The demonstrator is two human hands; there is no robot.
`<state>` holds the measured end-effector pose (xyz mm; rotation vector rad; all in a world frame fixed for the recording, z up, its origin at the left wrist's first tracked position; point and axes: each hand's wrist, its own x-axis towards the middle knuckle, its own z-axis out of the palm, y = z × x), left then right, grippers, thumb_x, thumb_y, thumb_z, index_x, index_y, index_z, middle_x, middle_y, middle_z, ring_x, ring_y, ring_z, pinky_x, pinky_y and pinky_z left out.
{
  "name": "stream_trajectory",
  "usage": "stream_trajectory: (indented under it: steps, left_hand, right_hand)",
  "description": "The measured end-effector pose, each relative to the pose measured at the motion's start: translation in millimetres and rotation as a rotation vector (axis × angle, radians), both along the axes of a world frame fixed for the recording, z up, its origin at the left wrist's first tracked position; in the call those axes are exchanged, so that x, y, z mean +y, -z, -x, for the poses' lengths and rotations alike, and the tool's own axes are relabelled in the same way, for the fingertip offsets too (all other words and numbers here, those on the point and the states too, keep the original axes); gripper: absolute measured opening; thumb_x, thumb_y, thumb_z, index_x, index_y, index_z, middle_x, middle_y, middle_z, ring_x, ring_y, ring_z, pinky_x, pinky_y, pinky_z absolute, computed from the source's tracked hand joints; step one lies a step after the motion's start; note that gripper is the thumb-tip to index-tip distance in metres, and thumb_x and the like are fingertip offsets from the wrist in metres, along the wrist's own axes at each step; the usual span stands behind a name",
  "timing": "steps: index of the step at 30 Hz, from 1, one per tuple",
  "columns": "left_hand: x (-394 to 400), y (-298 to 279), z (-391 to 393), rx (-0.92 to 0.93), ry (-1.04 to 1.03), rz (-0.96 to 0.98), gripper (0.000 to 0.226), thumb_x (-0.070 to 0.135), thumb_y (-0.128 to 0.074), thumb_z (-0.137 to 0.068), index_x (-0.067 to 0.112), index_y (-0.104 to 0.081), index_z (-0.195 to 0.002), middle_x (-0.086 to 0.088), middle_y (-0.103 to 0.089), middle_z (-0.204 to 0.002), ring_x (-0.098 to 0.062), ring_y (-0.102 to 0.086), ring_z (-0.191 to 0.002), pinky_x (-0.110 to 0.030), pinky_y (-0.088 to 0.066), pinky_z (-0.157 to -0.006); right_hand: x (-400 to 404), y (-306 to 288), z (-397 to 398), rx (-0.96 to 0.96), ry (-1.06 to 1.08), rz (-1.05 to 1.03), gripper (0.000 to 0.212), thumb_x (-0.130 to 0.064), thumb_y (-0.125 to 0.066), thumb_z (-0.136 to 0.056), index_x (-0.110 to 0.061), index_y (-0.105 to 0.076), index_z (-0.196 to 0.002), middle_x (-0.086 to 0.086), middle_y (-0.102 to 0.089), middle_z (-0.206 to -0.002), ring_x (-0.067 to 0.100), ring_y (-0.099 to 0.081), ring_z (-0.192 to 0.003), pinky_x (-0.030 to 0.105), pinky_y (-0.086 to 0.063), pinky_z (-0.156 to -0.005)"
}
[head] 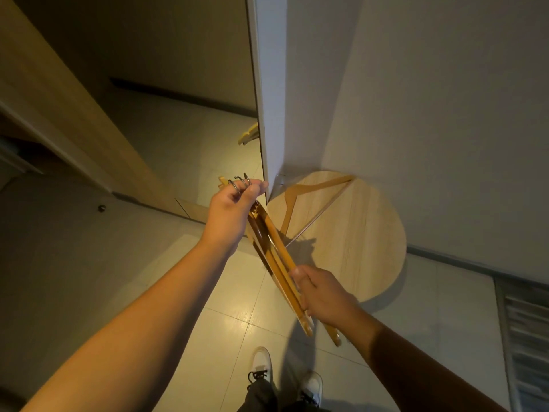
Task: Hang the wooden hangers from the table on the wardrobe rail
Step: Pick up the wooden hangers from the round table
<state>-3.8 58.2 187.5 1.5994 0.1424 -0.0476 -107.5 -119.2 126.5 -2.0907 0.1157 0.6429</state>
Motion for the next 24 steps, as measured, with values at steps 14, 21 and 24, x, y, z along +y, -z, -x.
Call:
stream_trajectory:
  steps: [14,21,24]
  left_hand:
    - [55,51,12,0.019,-0.068,-0.122,0.018,0.040,-0.060,-0.087,0.030,-0.075,-0.084,0.005,-0.075,-0.096,-0.009,-0.066,-0.098,-0.024,-0.046,-0.077]
    - [81,97,11,0.058,-0.027,-0.193,0.018,0.030,-0.057,-0.093,0.027,-0.075,-0.091,0.007,-0.075,-0.096,-0.012,-0.068,-0.093,-0.018,-0.054,-0.072]
    - [90,114,9,0.061,-0.015,-0.185,0.019,0.024,-0.055,-0.094,0.020,-0.073,-0.094,0.006,-0.075,-0.098,-0.014,-0.068,-0.094,-0.018,-0.054,-0.075]
  right_hand:
    - [3,120,-109,-0.035,0.000,0.334,0.045,-0.047,-0.034,-0.098,-0.017,-0.067,-0.104,0.003,-0.067,-0.100,0.021,-0.062,-0.094,0.034,-0.050,-0.086]
    - [42,203,-202,-0.006,0.127,0.502,0.044,-0.051,-0.045,-0.088,-0.013,-0.056,-0.107,0.009,-0.065,-0.106,0.027,-0.064,-0.096,0.045,-0.055,-0.086]
    - [60,226,-220,0.014,0.182,0.526,0.058,-0.054,-0.050,-0.087,-0.009,-0.049,-0.124,0.010,-0.059,-0.116,0.030,-0.060,-0.108,0.044,-0.053,-0.091]
